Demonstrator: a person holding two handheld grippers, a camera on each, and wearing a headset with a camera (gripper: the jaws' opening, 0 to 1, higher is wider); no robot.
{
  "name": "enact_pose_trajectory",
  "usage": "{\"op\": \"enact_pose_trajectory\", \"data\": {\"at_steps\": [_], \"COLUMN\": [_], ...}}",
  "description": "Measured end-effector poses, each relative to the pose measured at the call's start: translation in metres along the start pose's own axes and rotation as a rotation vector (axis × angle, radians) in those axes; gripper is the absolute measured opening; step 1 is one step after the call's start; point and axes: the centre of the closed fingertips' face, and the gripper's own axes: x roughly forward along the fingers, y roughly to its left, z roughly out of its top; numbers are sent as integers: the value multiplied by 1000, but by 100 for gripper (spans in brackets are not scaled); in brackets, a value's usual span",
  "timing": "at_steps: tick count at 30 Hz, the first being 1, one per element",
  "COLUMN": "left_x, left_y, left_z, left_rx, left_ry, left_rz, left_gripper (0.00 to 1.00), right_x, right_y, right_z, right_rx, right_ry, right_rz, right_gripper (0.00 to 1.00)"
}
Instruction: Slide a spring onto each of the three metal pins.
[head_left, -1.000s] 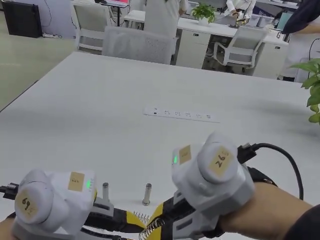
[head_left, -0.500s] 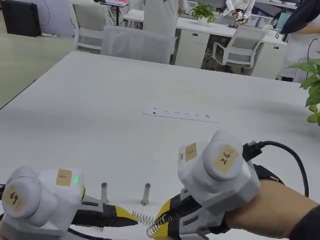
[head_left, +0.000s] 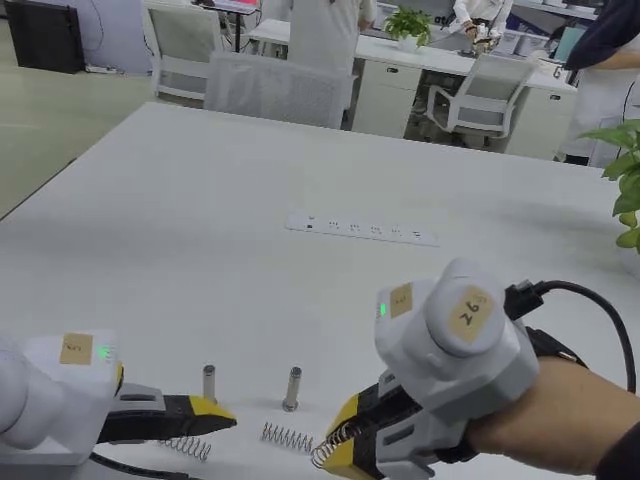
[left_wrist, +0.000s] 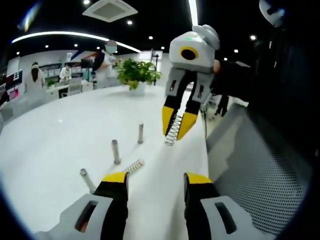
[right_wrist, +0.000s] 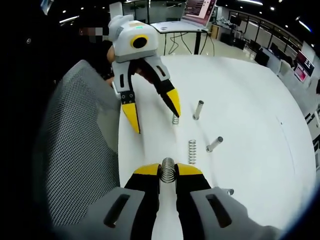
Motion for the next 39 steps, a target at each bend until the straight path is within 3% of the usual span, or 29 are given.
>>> {"op": "enact_pose_trajectory", "data": {"at_steps": [14,22,39], "left_x": [-23,-32,-35], "left_y": [15,20,21], "left_z": [-2,-12,-17], "left_rx": [-50,-84,-107], "left_ry": [-43,-64,-69], "left_rz": [106,163,196], "left_gripper": [50,54,57], "right_x": [-12,-24,-44], "right_y": [-10,-22,-57], "right_z": [-9,-19,-34], "right_rx": [23,35,39], "right_ry": [9,38,116], "right_rz": [-29,-49,-93], "right_gripper": [8,8,8]}}
